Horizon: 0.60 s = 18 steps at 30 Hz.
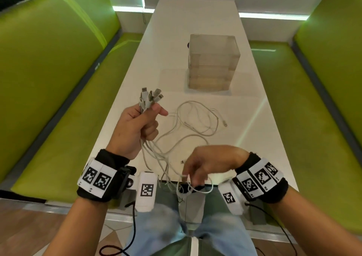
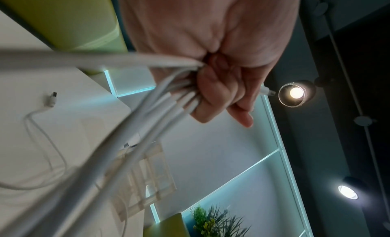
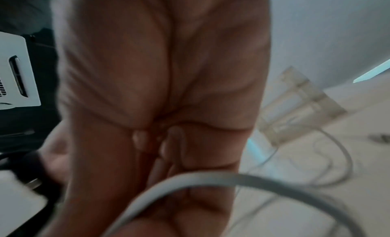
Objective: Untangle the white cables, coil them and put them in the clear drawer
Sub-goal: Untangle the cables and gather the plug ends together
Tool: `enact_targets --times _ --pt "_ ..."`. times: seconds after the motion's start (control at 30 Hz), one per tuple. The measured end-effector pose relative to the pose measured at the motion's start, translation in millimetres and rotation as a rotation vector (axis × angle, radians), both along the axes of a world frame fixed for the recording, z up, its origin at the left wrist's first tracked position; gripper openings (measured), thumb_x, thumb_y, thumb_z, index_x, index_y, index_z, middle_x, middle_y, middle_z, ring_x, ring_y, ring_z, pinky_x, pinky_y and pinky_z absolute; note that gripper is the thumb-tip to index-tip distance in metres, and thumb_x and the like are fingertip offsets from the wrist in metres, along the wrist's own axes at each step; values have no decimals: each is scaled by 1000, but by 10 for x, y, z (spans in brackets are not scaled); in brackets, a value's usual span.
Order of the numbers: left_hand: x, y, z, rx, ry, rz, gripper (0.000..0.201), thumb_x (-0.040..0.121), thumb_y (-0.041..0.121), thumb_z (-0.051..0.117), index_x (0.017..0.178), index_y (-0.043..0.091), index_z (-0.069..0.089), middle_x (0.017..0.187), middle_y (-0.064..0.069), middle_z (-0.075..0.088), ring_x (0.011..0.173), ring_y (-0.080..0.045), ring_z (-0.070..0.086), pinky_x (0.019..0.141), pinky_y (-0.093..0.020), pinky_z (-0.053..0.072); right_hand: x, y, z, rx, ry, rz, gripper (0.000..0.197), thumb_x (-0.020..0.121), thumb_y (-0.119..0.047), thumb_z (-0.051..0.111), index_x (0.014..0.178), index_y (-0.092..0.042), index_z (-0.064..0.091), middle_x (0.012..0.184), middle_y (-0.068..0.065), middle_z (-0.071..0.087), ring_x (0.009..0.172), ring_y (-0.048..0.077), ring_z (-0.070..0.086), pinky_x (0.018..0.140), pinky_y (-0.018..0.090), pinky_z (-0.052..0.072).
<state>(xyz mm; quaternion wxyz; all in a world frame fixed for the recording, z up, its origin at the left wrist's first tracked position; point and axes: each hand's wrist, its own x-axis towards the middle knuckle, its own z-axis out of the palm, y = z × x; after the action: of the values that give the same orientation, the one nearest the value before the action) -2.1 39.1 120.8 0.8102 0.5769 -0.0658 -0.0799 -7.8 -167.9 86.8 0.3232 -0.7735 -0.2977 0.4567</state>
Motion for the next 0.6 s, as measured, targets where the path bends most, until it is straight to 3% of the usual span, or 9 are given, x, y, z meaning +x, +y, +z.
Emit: enact_targets --times 0.07,0.17,0.23,0.3,0.37,0.43,0.5,0.6 --pt "18 19 -4 0 2 19 23 89 22 62 70 14 70 52 2 13 38 -4 18 40 -15 19 -132 55 -78 29 123 70 27 84 -5 66 111 -7 67 79 4 66 67 8 58 65 14 45" --pt "6 -10 -34 25 0 10 20 80 30 63 70 14 70 48 8 19 38 -4 18 40 -16 19 -181 62 -185 71 31 39 36 85 -14 67 121 -18 62 86 1 70 78 8 61 75 15 45" --pt "6 -24 -65 39 2 11 21 87 26 63 72 13 71 47 10 23 39 -5 18 40 -17 19 -144 21 -233 133 7 -197 41 88 -20 64 128 -22 53 82 -3 69 76 9 63 75 20 48" --pt "15 -14 -81 36 1 19 23 90 21 58 73 13 70 48 9 22 39 -5 19 40 -16 19 -98 -50 -275 220 -39 -562 23 95 -22 55 118 -20 55 69 -1 65 65 11 61 67 27 49" --pt "24 -1 -80 27 -1 26 23 90 23 60 73 13 70 50 7 18 39 -4 19 41 -16 19 -50 -144 -349 144 -226 -783 16 96 -26 51 104 -17 62 65 1 60 59 11 55 60 23 46" --pt "26 -3 -75 20 -4 25 20 83 29 63 72 14 70 49 8 20 39 -4 18 40 -16 19 -30 -225 -472 -57 -385 -776 18 92 -30 57 102 -18 64 79 2 59 69 11 54 65 20 42" --pt "23 -18 -81 19 -6 15 21 79 32 63 73 13 70 47 11 23 39 -5 18 41 -17 19 -54 -256 -578 -207 -409 -686 25 87 -30 64 108 -17 65 95 1 54 85 15 55 77 24 44" --pt "21 -36 -91 29 -5 14 21 87 27 63 73 13 70 47 11 24 39 -5 18 41 -18 18 -131 -237 -652 -189 -345 -691 22 84 -22 68 104 -15 65 98 2 60 90 17 58 81 27 46"
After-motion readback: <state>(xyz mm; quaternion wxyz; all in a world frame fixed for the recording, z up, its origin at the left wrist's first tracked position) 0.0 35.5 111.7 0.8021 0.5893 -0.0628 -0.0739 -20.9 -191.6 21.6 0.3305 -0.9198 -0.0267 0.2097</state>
